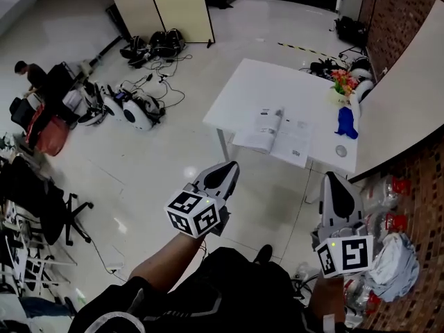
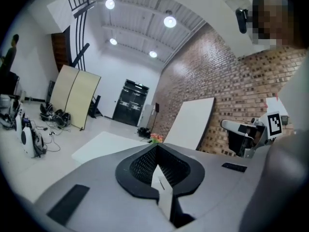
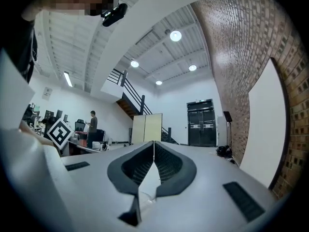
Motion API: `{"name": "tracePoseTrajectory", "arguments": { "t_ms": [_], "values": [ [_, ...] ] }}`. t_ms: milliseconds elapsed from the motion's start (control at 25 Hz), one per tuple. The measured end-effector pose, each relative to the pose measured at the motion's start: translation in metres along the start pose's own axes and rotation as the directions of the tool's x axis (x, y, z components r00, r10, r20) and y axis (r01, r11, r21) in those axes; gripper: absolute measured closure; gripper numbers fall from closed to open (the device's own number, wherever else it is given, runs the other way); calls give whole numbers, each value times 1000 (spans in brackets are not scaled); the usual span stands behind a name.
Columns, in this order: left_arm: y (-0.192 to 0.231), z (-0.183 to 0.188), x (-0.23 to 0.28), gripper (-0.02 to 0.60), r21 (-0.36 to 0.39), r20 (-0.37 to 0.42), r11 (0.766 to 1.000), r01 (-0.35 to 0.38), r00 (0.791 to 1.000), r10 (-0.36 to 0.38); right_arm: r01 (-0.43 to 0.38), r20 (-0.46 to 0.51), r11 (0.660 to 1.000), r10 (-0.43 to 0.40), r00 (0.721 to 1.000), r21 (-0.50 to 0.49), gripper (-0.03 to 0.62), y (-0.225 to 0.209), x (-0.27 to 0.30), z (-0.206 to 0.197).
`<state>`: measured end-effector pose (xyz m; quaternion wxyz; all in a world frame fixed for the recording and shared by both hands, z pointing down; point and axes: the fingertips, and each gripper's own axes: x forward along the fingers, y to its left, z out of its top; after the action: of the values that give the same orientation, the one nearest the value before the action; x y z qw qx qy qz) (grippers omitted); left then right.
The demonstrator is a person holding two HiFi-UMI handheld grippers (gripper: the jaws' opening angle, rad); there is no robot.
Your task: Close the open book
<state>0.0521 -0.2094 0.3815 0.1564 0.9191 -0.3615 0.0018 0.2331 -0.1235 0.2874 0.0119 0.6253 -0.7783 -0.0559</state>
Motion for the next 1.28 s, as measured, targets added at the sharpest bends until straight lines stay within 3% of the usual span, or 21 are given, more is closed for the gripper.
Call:
{"name": "tracePoseTrajectory", "arguments": {
  "t_ms": [120,360,560,640,720,800,920,1080,1280],
  "values": [
    [20,-7,34,580,-54,-35,997,-50,998,48,-14,-9,1000,15,1000,24,592,-29,23,-10],
    [82,-35,74,580,-78,-153,992,-98,985,85,-42,-47,998,43,998,36,592,-50,67,-27],
    [151,-90,115,544,-233,-261,960,-156,961,93,-17,-84,1000,19,996,20,592,-64,119,-40],
    [176,-115,130,524,-304,-300,931,-201,948,107,-20,-106,1000,20,994,2,592,-65,140,-43],
    [197,-140,145,463,-402,-317,887,-227,943,98,-31,-138,999,30,990,-11,592,-62,161,-50],
    [211,-161,160,391,-500,-312,838,-218,948,60,-33,-171,999,29,985,-15,592,-59,181,-59],
    [232,-192,182,248,-578,-331,787,-216,944,16,-44,-195,999,40,980,-16,592,-49,204,-68],
    [257,-229,192,245,-626,-393,720,-299,919,40,-57,-213,998,63,975,34,592,-45,219,-82],
    [265,-241,218,247,-710,-360,639,-298,932,34,-40,-233,998,49,971,45,592,-72,226,-93]
  ]
}}
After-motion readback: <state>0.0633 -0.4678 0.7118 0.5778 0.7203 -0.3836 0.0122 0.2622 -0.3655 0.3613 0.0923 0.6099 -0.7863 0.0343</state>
